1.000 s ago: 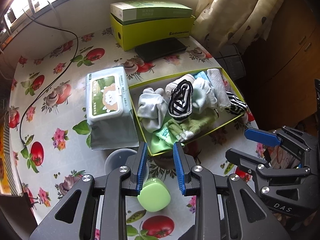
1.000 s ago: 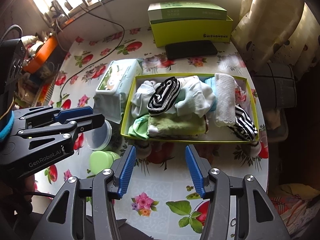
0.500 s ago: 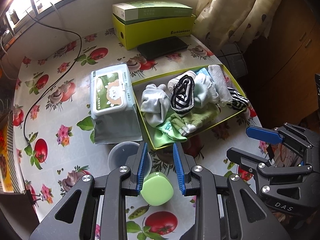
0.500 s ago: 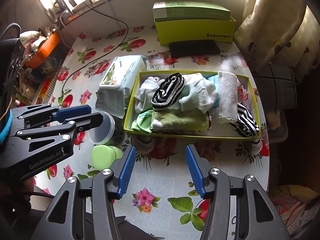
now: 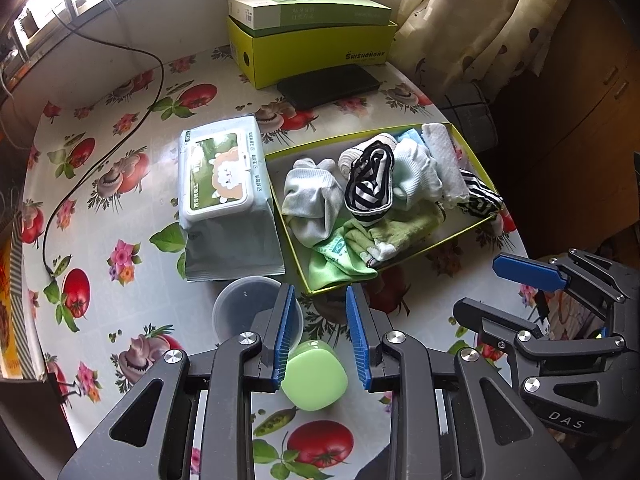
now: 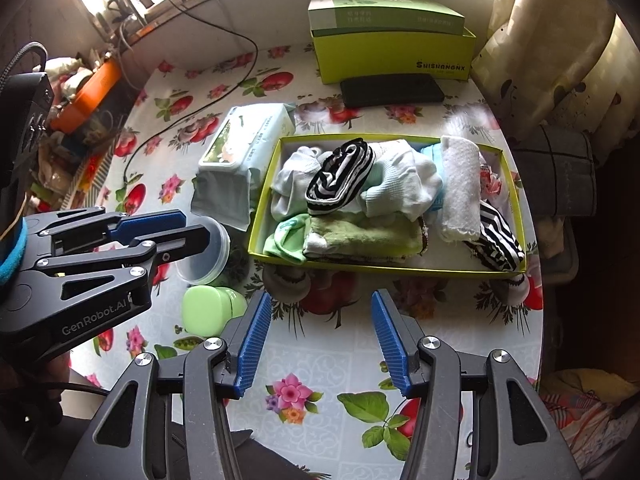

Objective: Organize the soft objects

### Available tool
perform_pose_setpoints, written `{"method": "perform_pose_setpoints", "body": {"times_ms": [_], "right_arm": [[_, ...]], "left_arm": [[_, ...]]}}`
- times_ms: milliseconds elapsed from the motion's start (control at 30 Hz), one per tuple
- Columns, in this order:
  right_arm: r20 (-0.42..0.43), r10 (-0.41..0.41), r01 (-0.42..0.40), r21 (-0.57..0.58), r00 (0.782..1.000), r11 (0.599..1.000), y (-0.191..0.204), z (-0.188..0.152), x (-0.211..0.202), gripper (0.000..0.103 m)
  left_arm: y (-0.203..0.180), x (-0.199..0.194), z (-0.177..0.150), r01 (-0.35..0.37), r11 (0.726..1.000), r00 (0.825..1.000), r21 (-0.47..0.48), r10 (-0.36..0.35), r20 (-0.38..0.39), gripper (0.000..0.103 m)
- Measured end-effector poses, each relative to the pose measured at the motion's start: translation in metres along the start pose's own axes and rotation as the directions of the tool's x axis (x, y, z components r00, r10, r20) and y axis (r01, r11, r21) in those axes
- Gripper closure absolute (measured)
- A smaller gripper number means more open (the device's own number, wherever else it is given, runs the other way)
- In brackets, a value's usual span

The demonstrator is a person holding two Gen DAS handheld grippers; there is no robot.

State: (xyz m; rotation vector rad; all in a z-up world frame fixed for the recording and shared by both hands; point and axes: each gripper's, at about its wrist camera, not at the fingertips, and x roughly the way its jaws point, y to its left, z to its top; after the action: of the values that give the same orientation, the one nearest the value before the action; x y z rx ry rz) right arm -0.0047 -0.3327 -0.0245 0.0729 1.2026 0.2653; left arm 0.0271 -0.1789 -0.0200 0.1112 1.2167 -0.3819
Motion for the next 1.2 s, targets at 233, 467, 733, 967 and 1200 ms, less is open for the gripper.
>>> {"method": "perform_pose_setpoints", "body": {"times_ms": [233,467,733,967,1200], "right_arm": [[-0.006,0.000,0.000,0.002,1.000,1.000,-0.002,0.001,0.004,0.051],[-0.013,0.003,-0.002,0.009,1.000,1.000,-0.005,0.001,0.008,0.051],[-0.015,0.003,-0.003,0.009,1.000,1.000,-0.005,0.001,0.010,0.051],[-0.015,0.003,-0.003,0.008,1.000,1.000,-0.004,0.002,0.010,0.051],[-0.015,0.003,-0.003,0.010,1.000,1.000,-0.004,0.002,0.010,0.051]], "left_arm": [[0.000,0.004,0.002,-0.005,1.000,1.000,0.005,0.006,-0.008,0.075],[0.000,0.008,0.004,-0.009,1.000,1.000,0.010,0.009,-0.016,0.075],[0.001,0.010,0.004,-0.005,1.000,1.000,0.007,0.005,-0.020,0.075],[0.001,0.011,0.004,-0.005,1.000,1.000,0.004,0.006,-0.020,0.075],[0.001,0.012,0.003,-0.007,1.000,1.000,0.004,0.007,-0.025,0.075]]}}
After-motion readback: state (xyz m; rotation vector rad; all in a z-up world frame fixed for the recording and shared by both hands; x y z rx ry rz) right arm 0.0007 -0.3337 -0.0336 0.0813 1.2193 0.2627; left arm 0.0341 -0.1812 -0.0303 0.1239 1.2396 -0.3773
